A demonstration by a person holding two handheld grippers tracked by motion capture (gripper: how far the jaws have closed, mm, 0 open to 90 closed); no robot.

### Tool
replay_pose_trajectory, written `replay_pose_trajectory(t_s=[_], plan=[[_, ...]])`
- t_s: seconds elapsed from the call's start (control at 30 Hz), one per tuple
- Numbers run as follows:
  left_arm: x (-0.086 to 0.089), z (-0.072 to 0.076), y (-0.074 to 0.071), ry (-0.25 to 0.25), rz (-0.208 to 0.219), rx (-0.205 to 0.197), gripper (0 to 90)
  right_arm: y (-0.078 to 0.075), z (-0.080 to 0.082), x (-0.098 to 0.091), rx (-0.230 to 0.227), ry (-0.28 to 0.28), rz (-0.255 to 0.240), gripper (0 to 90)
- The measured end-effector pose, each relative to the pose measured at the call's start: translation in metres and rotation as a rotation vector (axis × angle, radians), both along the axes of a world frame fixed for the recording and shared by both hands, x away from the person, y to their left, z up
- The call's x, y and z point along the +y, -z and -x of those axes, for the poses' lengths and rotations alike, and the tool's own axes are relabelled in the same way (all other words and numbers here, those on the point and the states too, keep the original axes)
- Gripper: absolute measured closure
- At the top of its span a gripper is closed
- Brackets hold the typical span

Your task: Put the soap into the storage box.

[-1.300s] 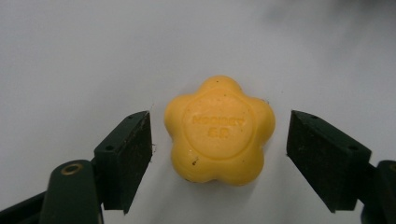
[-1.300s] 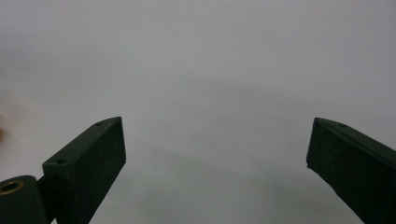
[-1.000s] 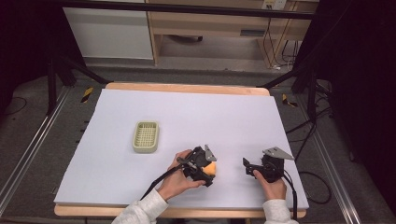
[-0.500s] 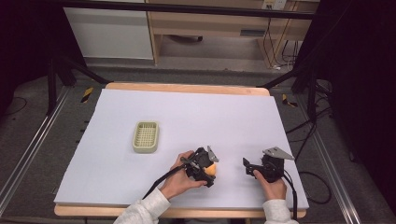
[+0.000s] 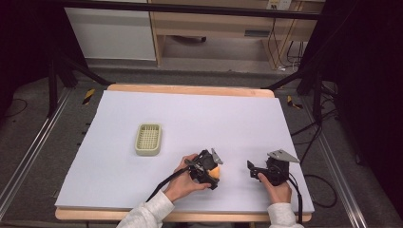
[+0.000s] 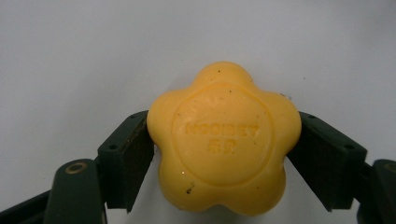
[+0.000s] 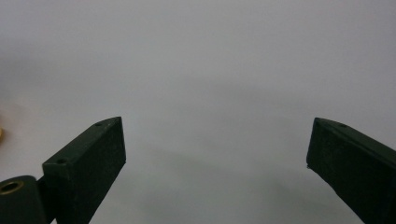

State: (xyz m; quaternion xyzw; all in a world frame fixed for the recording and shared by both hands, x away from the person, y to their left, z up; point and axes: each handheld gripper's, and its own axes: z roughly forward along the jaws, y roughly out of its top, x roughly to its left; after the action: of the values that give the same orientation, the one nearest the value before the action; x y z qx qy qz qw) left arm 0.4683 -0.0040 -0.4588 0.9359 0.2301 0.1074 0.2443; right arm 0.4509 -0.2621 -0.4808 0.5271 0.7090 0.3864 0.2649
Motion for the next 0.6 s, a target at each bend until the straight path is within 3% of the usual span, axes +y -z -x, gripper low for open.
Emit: replay_pose_trajectory(t_s=[0.6], plan=[[-0.0016,0.0016,0.0004,-0.022,-0.003,-0.002,24.8,0.0,-0.0001,0.0001,0.005,0.0,-0.004,5.1]])
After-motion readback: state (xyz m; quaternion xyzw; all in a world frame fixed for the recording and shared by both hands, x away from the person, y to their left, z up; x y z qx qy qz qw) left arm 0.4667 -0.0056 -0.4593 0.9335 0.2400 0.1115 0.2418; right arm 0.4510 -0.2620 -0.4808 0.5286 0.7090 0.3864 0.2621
